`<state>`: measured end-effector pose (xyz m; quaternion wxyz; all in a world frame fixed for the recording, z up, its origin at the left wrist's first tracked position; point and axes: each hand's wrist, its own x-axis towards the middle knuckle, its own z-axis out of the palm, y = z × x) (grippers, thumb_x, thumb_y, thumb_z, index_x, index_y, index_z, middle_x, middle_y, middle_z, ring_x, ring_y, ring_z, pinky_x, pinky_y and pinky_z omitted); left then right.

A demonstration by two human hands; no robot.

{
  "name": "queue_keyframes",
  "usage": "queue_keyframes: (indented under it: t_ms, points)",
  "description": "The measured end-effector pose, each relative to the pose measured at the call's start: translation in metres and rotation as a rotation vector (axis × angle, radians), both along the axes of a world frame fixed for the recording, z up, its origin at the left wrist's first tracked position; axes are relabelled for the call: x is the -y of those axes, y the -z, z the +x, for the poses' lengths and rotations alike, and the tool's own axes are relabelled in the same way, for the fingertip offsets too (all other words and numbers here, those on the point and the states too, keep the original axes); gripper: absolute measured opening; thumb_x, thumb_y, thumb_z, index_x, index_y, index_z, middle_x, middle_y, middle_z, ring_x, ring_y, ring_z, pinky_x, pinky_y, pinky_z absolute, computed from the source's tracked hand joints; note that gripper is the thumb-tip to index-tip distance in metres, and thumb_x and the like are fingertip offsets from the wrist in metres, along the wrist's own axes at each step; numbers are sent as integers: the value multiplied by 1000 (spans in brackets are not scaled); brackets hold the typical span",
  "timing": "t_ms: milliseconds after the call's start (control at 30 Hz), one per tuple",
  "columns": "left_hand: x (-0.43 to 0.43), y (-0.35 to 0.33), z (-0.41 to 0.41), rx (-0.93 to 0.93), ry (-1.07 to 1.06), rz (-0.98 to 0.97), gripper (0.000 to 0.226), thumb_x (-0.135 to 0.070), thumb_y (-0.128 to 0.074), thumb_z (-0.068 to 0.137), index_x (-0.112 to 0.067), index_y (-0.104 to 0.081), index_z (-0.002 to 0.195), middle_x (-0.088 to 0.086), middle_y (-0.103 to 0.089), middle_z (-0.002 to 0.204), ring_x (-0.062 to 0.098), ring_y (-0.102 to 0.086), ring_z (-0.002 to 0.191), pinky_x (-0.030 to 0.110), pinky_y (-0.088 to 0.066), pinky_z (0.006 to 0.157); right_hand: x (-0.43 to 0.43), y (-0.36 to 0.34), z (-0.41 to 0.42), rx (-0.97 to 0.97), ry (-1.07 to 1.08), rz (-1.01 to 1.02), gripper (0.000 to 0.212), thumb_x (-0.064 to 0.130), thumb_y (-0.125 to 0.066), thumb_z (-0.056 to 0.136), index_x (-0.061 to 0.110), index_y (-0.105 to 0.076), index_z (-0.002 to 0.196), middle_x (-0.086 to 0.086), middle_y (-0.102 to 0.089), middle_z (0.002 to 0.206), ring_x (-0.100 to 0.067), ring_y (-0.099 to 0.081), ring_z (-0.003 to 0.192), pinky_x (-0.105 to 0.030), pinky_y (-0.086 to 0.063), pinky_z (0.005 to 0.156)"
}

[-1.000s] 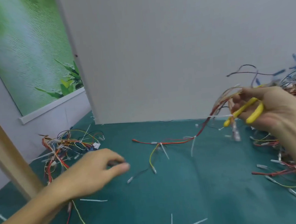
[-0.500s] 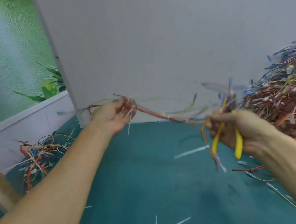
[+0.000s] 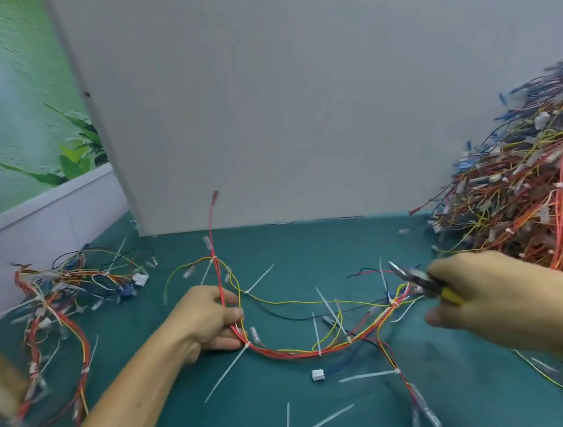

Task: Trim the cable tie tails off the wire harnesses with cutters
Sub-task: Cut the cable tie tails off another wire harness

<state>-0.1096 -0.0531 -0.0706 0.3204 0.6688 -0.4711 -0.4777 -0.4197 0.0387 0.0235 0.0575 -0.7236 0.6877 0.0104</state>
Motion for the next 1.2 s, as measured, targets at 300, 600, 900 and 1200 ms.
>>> queue_keyframes:
  t_ms: [300,600,900,1200]
  points:
    - [-18,6,9,-121,83,-35,23,-1,-61,90,-13,-52,108,16,-72,90,26,-69,61,30,-56,50,76,54,146,123,-195,-173,14,19,-56,84,16,-58,98,-9,-61,104,-33,-59,97,-32,-34,70]
    - [-20,5,13,-54,99,-68,14,-14,-43,101,-13,-57,98,10,-70,70,26,-67,54,25,-50,43,114,101,152,-5,-52,-176,30,13,-53,87,22,-62,114,-7,-63,113,-30,-62,106,-33,-37,70]
    - [-16,8,13,359,246,-157,11,-22,-46,99,-26,-56,101,5,-70,68,17,-62,48,26,-50,49,109,31,82,668,104,-301,17,25,-59,88,8,-61,90,-11,-62,85,-32,-58,88,-30,-37,67]
    - [-16,15,6,854,116,-364,34,-47,-45,95,-22,-60,79,-1,-64,75,27,-60,85,36,-51,72,58,61,-10,302,428,-87,19,26,-54,88,9,-56,95,-19,-63,102,-35,-58,93,-35,-44,73]
